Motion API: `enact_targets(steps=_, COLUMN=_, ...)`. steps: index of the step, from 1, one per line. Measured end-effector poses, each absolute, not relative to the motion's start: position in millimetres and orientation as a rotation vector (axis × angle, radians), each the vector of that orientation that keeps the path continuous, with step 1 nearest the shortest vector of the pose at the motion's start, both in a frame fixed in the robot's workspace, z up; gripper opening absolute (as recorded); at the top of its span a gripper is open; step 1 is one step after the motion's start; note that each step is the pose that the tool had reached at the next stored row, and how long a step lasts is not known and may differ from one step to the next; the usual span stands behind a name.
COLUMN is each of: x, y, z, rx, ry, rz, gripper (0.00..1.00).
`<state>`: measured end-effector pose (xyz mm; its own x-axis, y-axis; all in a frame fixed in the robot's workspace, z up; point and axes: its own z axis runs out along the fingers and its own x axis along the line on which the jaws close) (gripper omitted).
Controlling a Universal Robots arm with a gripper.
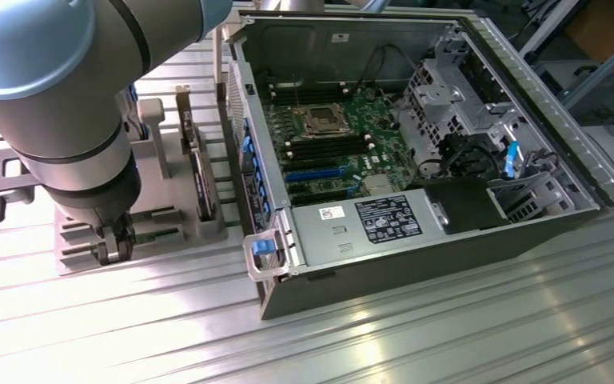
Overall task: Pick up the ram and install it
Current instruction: 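Pick up the ram and move it above insertion slot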
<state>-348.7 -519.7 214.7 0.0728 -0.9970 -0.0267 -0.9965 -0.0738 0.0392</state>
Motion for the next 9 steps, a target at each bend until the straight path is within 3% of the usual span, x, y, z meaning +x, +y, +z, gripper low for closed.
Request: enact_targets(steps=9, x=-348.6, y=-519.6, z=223.7, rx=2.293, ry=-2.131, rz=-0.072, gripper=0.12)
